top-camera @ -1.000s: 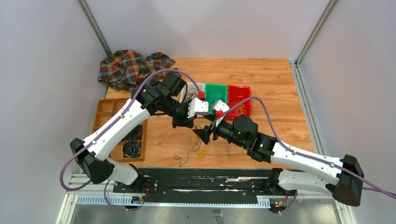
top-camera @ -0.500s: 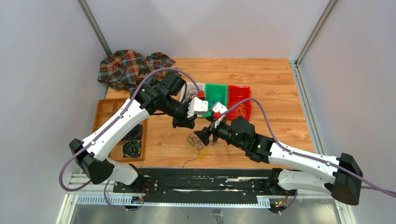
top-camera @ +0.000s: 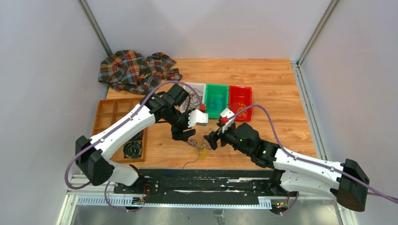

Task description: Untangle the cables

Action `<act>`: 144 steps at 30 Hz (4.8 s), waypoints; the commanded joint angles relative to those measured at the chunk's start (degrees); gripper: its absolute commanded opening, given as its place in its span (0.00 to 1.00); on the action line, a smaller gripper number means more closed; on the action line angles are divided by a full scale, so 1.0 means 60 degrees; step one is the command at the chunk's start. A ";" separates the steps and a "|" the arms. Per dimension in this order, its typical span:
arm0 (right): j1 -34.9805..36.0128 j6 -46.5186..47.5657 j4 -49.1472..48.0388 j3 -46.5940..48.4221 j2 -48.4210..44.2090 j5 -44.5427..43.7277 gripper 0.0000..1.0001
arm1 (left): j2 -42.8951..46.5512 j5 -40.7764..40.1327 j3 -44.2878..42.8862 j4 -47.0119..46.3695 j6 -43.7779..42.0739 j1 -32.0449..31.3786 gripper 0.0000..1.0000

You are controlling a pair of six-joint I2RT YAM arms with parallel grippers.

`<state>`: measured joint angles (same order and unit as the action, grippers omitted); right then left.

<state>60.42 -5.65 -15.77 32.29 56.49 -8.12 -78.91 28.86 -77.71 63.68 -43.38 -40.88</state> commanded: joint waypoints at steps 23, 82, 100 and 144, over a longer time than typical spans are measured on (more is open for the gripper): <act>-0.0725 -0.1324 -0.0208 -0.1345 -0.1619 -0.2253 0.67 | -0.1050 -0.1699 0.4638 -0.6606 0.2433 0.0687 0.35; -0.0944 -0.1742 -0.1382 -0.0850 0.1835 0.2240 0.01 | 0.0448 -0.0875 0.0630 -0.1678 0.0951 0.0983 0.71; -0.0987 -0.1559 -0.0598 0.0122 0.0325 0.3417 0.01 | -0.0603 0.2443 0.0371 -0.1716 0.2646 0.0065 0.56; -0.0490 -0.0747 0.0314 0.1038 -0.0004 -0.0220 0.01 | 0.0501 0.1749 0.0109 -0.3141 0.6269 0.0754 0.01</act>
<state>56.73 -10.20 -14.48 36.38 57.17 -4.14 -77.91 36.49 -75.16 45.10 -5.78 -36.88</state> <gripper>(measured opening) 0.094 0.019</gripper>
